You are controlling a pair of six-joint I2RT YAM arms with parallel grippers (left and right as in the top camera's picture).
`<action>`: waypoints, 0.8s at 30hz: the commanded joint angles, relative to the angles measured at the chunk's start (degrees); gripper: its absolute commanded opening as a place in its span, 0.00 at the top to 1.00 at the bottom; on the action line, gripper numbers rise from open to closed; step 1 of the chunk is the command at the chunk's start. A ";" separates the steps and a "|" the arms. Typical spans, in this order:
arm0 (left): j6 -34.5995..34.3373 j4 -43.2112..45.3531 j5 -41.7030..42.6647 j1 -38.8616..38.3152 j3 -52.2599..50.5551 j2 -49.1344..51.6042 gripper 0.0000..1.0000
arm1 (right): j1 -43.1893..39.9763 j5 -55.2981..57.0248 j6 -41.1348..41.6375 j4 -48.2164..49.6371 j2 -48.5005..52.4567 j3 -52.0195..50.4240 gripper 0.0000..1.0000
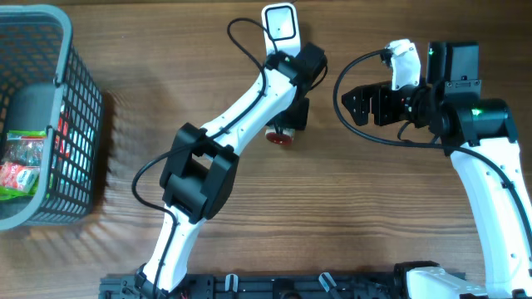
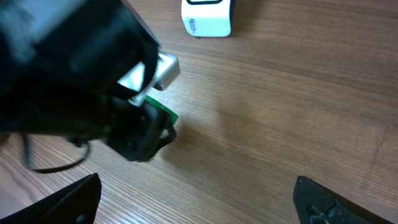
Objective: Scan the item barcode
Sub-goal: 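Lift the jar out and carry it toward the white scanner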
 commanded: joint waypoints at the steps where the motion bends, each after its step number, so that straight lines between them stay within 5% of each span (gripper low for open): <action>1: -2.58 4.72 -3.54 -0.35 -6.91 0.37 0.69 | 0.17 -1.29 0.20 0.11 0.07 1.07 0.00; 9: -2.45 1.68 -13.07 -2.73 -8.39 -0.42 0.68 | 0.17 -1.29 0.20 0.11 0.07 1.07 0.00; 12: -2.64 -0.24 -23.02 -4.52 -7.56 -1.27 0.67 | 0.17 -1.29 0.20 0.11 0.07 1.07 0.00; 24: -2.86 -2.80 -30.29 -5.25 -6.73 -2.45 0.63 | 0.17 -1.27 0.17 0.11 0.07 1.07 0.00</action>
